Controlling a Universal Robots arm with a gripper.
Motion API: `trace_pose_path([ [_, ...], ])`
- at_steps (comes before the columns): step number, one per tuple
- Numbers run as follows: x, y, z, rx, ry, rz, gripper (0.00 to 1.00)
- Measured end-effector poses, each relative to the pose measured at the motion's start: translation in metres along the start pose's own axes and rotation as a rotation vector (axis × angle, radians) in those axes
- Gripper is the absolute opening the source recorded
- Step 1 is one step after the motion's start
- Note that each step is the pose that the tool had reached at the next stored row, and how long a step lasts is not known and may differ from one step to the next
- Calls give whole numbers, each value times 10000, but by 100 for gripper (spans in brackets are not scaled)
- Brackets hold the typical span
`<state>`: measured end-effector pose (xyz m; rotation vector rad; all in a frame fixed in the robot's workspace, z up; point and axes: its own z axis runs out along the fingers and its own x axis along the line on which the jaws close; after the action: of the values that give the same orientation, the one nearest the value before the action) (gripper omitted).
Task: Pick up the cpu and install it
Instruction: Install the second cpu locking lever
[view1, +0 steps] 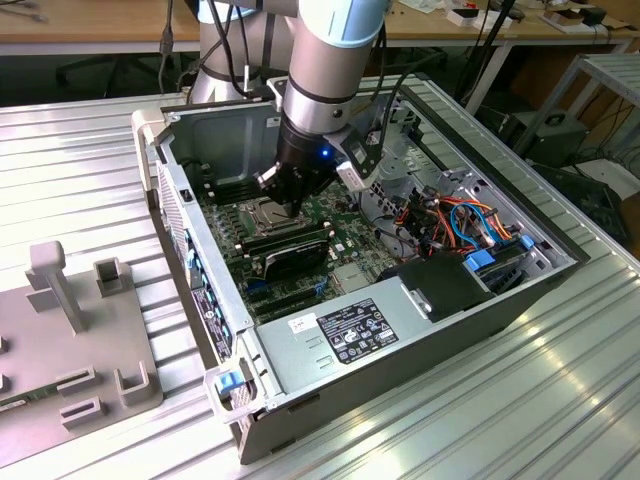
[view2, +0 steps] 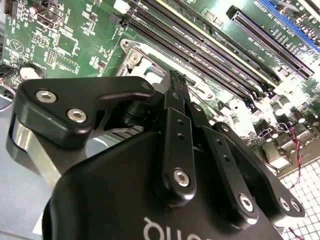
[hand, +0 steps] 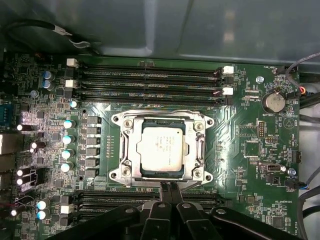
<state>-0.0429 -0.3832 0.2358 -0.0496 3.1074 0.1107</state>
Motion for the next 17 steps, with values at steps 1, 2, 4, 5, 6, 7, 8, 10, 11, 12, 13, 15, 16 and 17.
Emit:
trace_pose_path([
  [1,4,0,0,0,0,0,11],
  [2,9,0,0,0,0,0,11],
  [4,22,-1,0,0,0,0,11],
  [5,28,-1,0,0,0,0,11],
  [6,36,-1,0,0,0,0,11],
  [7,42,-1,0,0,-1,0,11],
  [8,48,-1,0,0,0,0,11],
  [10,59,-2,1,0,0,0,11],
  [11,64,-3,1,0,0,0,11],
  [12,68,-4,2,0,0,0,11],
  [13,73,-5,3,-1,0,0,11],
  [15,82,-7,5,0,0,0,11],
  [16,89,-10,10,0,0,0,11],
  [17,93,-14,16,0,0,-1,11],
])
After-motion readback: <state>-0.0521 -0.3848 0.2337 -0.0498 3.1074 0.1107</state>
